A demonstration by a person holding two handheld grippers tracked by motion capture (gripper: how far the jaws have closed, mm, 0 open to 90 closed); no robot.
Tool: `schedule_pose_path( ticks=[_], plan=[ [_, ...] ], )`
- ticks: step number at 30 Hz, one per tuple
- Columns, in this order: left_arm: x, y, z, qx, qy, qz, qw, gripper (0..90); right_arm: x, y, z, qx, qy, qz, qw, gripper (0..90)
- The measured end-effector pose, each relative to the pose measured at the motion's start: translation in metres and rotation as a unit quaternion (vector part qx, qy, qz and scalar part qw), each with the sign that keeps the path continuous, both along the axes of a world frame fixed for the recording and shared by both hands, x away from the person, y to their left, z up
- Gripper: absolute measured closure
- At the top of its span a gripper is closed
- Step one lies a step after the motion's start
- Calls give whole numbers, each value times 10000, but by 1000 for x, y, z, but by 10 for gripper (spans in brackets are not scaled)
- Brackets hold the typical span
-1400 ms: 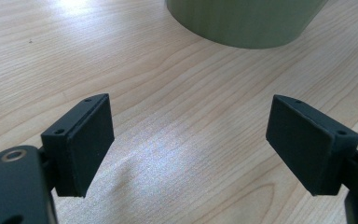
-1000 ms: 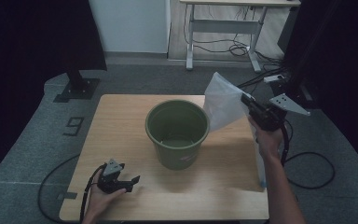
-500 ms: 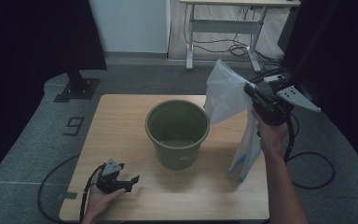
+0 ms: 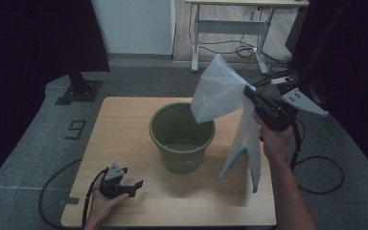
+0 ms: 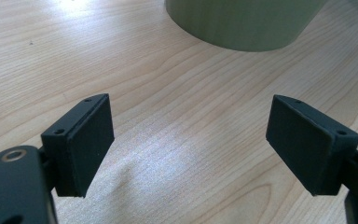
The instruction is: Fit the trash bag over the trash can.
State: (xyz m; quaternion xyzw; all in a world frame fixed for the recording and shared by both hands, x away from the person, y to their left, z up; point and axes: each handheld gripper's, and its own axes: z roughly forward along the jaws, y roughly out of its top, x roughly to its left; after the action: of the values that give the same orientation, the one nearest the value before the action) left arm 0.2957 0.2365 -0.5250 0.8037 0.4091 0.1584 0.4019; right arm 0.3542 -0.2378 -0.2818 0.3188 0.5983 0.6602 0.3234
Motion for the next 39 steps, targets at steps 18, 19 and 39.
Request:
schedule_pose_path(
  ticks=[18,19,39],
  plan=[
    [0,0,-1,46,23,-38,10000,148,0,77,-77,-910,790,1019,9875,887],
    [0,0,-1,41,24,-40,10000,148,0,82,-84,-977,892,1098,9851,887],
    [-1,0,-1,42,27,-53,10000,148,0,97,-111,-1201,1290,1349,9751,681]
  ],
)
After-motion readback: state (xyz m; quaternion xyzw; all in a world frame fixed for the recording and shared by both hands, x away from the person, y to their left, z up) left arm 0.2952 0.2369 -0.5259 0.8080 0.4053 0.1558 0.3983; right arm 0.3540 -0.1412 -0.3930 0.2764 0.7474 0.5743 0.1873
